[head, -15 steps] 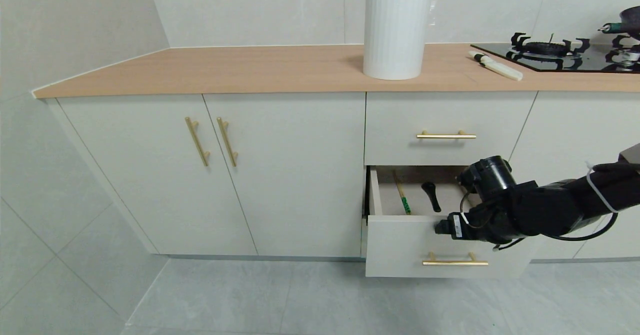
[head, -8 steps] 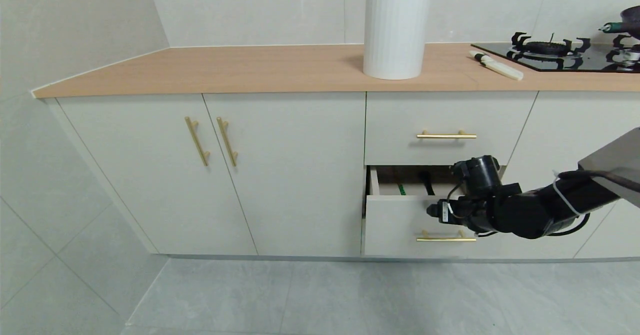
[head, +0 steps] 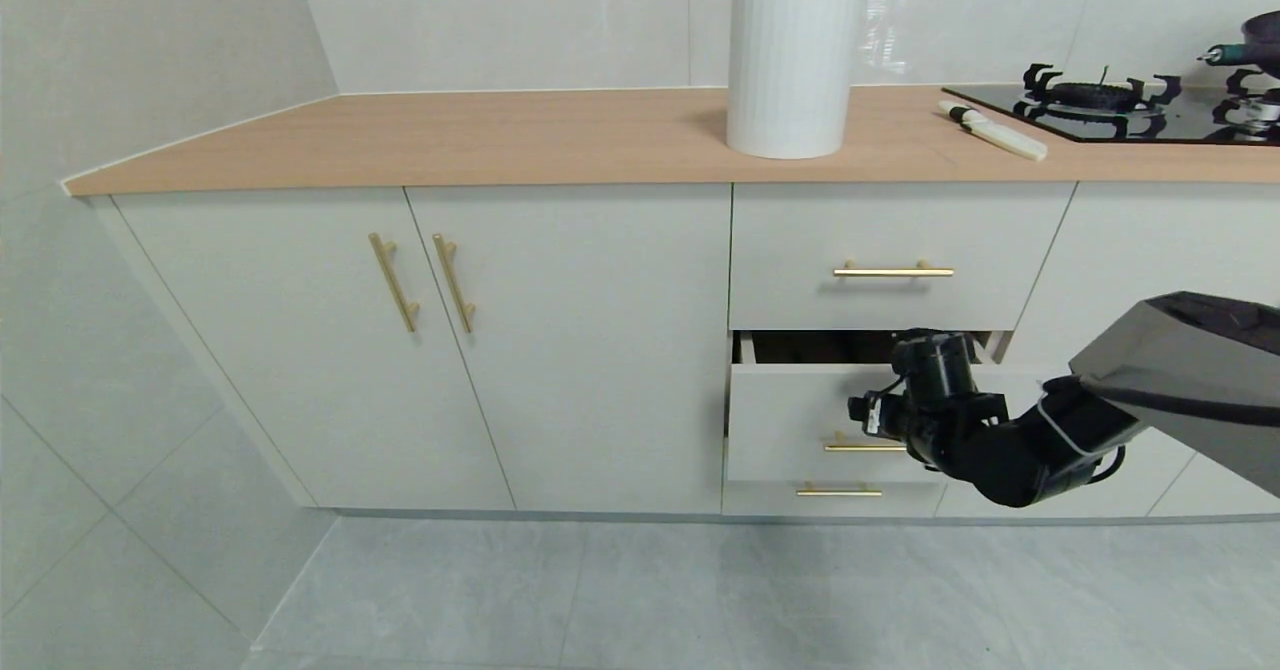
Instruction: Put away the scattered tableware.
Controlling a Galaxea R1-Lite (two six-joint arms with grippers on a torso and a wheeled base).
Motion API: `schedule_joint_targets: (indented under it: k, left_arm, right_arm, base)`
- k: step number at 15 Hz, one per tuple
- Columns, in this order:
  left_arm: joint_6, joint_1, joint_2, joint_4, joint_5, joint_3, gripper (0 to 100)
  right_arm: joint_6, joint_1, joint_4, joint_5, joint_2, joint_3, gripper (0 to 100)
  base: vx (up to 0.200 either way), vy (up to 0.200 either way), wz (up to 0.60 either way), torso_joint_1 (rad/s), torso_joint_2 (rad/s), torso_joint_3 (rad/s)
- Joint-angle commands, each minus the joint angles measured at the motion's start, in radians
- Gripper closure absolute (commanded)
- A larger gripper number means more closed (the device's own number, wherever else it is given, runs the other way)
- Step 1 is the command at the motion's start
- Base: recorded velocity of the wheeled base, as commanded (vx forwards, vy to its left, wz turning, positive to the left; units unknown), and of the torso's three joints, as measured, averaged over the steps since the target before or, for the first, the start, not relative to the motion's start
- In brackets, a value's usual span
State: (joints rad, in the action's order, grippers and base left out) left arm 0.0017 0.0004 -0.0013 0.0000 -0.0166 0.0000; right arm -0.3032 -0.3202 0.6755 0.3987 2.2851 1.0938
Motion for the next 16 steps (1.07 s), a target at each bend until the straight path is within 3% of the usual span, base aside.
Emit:
schedule_joint_targets:
  k: [1, 7, 16]
  left_arm:
    - [0.0, 0.001, 0.001, 0.0, 0.0, 0.0, 0]
    - [0.0, 0.0, 0.001, 0.0, 0.0, 0.0, 0]
    - [0.0, 0.0, 0.001, 0.0, 0.0, 0.0, 0]
  right_arm:
    - [-0.001, 0.0, 0.015, 0.005, 0.037, 0.005, 0]
    - [-0.033, 0.015, 0.073, 0.066, 0.109, 0.095, 0]
    - [-0.123, 0.072, 0.07, 0.071, 0.182, 0.239, 0]
  base:
    - [0.0, 0.0, 0.0, 0.0, 0.0, 0.0]
    - [0.0, 0.0, 0.0, 0.0, 0.0, 0.0]
    - [0.0, 0.0, 0.0, 0.0, 0.0, 0.0]
